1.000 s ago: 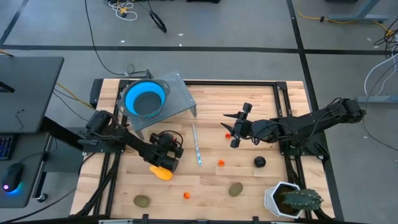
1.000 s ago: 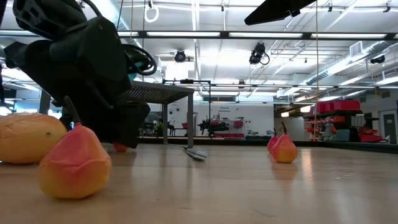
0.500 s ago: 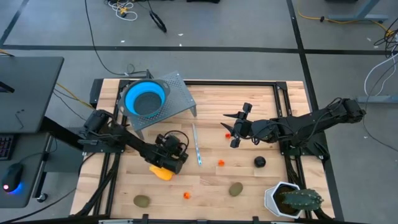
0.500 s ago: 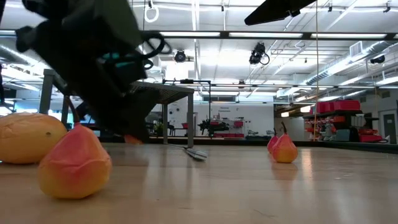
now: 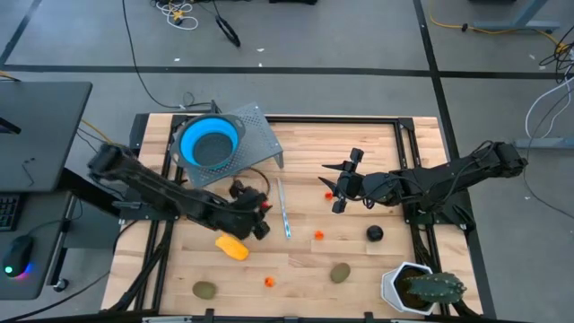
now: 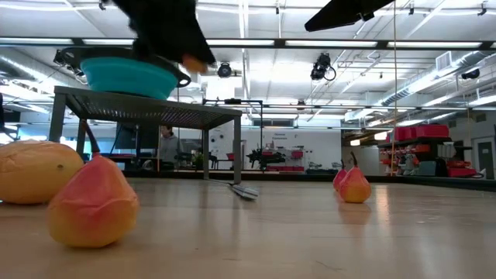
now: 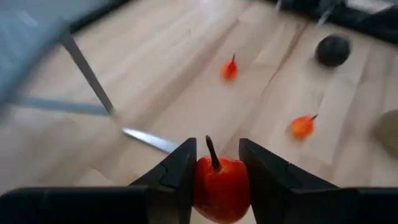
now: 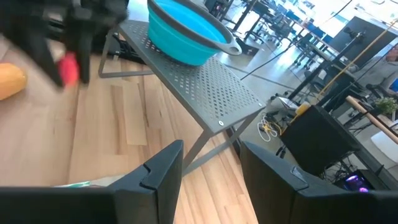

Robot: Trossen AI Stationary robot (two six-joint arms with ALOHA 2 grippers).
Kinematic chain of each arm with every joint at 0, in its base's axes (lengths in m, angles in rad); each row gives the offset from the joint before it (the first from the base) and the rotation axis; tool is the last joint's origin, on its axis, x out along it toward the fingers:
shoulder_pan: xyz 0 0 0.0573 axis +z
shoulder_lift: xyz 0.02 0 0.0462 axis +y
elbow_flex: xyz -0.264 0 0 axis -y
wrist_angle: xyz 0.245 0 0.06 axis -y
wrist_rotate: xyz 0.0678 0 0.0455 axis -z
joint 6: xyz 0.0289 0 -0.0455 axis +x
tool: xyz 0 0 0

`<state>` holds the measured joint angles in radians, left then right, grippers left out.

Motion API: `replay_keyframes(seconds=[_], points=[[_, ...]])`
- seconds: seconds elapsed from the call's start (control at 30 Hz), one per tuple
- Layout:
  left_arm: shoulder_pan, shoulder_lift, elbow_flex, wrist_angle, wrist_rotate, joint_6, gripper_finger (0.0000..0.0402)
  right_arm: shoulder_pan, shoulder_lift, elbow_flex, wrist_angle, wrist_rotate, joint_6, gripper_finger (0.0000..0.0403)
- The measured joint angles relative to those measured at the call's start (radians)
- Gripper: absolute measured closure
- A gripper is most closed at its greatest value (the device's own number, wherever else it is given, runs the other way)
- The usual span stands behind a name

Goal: Pick & Place Fruit
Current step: Put the orange peach into the blue strainer bowl on the shelf

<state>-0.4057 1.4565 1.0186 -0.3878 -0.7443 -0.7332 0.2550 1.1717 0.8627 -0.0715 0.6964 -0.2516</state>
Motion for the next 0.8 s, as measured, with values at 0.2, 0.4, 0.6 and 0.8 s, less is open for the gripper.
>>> replay_keyframes(seconds=[0.2, 0.4, 0.6, 0.8], points=[[0.003, -0.229, 0.033, -0.112, -0.130, 0.135, 0.0284, 0.000, 0.000, 0.000, 0.000, 0.000, 0.000, 0.0233], [0.022, -0.414, 0.034, -0.263, -0.338, 0.189, 0.0275, 0.000, 0.000, 0.000, 0.001, 0.000, 0.000, 0.0233], [0.138, -0.494, 0.033, -0.583, -0.367, -0.008, 0.0280, 0.000, 0.000, 0.000, 0.001, 0.000, 0.000, 0.0233], [0.226, -0.494, 0.004, -0.618, -0.255, -0.032, 0.0244, -0.001, 0.000, 0.000, 0.001, -0.001, 0.000, 0.0233]])
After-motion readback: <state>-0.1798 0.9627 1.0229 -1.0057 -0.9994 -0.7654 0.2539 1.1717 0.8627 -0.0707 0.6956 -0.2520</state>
